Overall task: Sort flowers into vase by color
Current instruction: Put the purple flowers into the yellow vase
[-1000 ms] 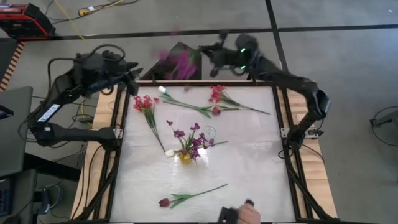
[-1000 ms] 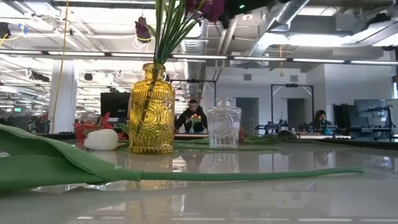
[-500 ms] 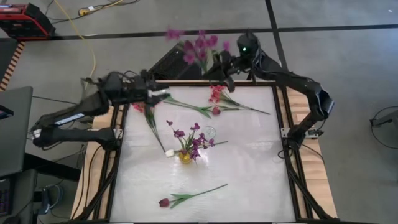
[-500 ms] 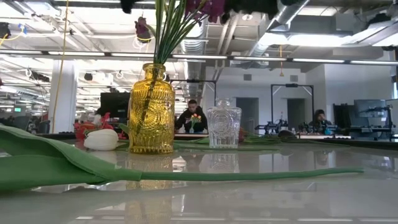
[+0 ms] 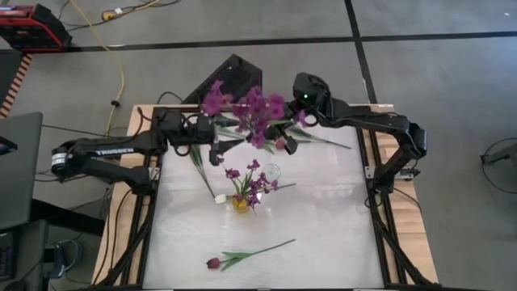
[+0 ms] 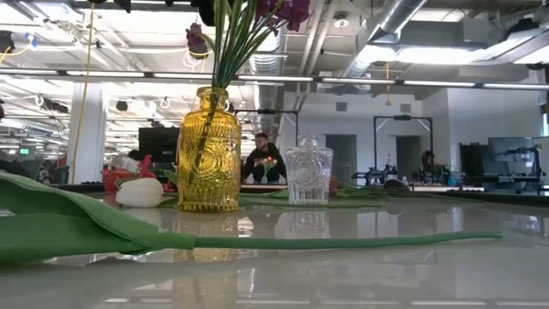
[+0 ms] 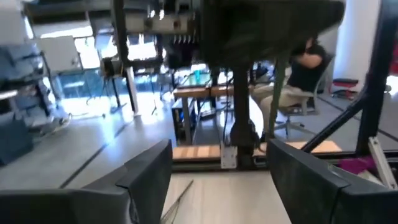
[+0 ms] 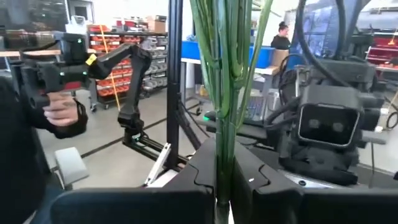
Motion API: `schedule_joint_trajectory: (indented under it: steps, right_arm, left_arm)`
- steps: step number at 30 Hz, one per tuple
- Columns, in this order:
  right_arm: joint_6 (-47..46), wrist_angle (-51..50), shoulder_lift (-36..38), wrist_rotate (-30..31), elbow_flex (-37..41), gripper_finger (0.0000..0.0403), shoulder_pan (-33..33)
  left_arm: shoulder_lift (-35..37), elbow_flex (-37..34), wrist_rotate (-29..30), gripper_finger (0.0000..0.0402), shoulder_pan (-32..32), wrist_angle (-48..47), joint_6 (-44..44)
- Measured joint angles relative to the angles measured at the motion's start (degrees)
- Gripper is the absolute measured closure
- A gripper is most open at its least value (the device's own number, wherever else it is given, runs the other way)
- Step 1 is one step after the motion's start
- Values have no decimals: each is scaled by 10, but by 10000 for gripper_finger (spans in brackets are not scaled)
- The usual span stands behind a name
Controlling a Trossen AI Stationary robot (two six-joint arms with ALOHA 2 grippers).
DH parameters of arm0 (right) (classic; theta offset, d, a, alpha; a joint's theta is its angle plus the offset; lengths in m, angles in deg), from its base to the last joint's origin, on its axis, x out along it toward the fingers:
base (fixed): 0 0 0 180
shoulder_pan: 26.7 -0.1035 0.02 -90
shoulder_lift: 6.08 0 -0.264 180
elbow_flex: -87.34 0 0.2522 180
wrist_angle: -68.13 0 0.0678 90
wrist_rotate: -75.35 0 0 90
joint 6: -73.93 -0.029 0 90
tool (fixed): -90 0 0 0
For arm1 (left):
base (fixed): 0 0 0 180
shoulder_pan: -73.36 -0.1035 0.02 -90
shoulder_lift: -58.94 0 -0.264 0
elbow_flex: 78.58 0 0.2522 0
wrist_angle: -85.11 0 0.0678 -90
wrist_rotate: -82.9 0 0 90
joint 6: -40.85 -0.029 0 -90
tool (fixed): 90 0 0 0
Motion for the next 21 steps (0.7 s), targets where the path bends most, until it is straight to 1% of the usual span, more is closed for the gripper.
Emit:
schedule_joint_trajectory:
  steps: [2, 5, 8, 11, 14, 17, 21]
  right_arm:
    - [9, 8, -4, 11, 0, 360, -8]
    - [-1, 40, -12, 27, 0, 360, -18]
    - [-6, 70, -29, 59, 0, 360, -32]
    - [-4, 79, -44, 84, 1, 360, -41]
    - [-6, 95, -50, 100, 1, 360, -44]
    - [-3, 116, -57, 128, -1, 360, -45]
    - [-2, 110, -59, 132, 0, 360, -40]
  left_arm:
    - [0, 0, -7, 151, 8, 10, -16]
    - [0, 0, -15, 151, 19, 26, -33]
    - [0, 0, -22, 151, 33, 32, -66]
    - [0, 0, -22, 151, 47, 30, -93]
    - [0, 0, -16, 151, 53, 30, -96]
    - [0, 0, -16, 151, 53, 20, -96]
    - [0, 0, -18, 158, 53, 2, -95]
